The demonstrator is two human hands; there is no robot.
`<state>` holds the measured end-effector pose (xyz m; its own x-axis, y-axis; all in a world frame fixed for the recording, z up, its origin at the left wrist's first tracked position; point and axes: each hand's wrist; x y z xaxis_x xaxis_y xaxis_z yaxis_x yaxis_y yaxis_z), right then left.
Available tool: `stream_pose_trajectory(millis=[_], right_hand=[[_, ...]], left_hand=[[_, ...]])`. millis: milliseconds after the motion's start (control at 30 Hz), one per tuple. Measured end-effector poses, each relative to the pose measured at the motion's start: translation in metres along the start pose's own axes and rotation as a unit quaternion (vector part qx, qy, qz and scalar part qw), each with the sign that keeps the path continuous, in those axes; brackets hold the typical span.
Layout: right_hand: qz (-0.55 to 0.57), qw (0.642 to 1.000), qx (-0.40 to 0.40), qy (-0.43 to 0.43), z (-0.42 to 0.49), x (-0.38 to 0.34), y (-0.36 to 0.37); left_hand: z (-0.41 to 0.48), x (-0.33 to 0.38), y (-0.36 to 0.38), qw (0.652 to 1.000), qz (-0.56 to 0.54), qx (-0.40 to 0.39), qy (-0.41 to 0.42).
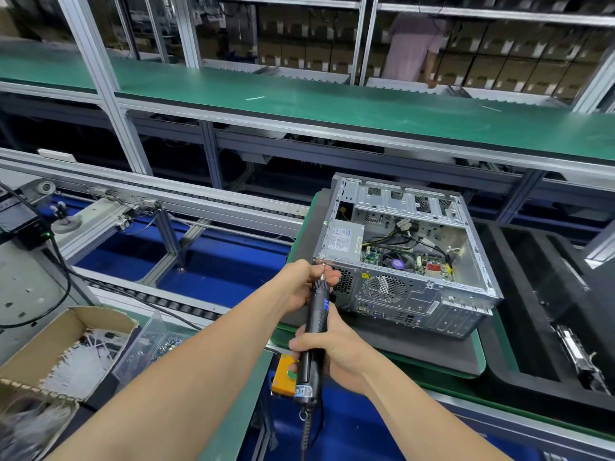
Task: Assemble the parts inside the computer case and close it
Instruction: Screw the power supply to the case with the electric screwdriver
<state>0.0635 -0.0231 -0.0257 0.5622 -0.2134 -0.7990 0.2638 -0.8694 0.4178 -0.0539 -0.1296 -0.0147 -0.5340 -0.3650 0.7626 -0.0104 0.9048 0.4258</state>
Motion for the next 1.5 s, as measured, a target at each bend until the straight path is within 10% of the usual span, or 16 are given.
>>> stream_pose_trajectory(millis=[1501], right_hand=[[0.03,0.997,0.073,0.022,0.004,-0.002,0.003]], left_hand=[[0.0,-0.017,-0.006,0.998,0.001,-0.054,-0.016]])
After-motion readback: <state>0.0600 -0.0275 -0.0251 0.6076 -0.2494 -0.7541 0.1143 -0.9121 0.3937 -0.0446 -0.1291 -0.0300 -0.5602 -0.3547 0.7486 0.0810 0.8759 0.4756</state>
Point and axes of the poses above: each hand's wrist, its own z-axis towards the middle knuckle, its own y-axis out of the palm, x = y × z, and after that the axes turned 4 degrees about y, right-handed
